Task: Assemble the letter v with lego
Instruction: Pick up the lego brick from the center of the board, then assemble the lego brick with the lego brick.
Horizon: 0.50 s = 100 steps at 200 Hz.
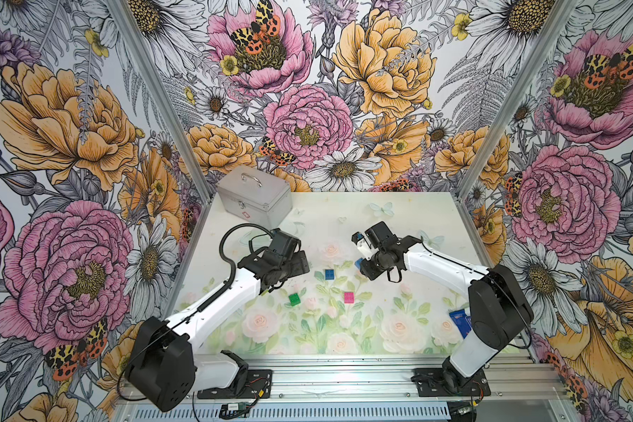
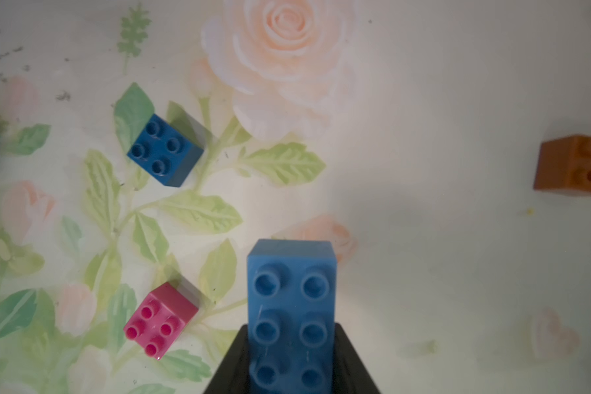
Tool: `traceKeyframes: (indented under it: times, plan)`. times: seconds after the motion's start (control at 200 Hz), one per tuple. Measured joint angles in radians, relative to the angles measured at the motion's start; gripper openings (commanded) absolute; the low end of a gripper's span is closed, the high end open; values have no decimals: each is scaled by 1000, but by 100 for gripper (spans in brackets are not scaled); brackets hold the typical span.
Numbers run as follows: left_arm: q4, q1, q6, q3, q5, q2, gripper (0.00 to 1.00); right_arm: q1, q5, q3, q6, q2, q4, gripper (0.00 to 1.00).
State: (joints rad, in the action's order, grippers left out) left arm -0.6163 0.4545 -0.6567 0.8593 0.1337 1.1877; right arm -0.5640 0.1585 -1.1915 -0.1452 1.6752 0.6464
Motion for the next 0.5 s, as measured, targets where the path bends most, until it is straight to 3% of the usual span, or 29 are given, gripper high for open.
traceKeyframes:
  times: [0.11,0.205,0.36,0.5]
  plan:
    - [6,-144,5,-117,-62,-164,94,-41,102,-58,-220,7,24,0]
    - [8,-219,13,-166,-124,-223,95,-69,149,-177,-375,69,92,0]
    - [16,-244,27,-193,-183,-226,94,-85,174,-329,-591,212,167,0]
    - [16,-248,35,-201,-205,-226,94,-85,175,-425,-705,327,266,0]
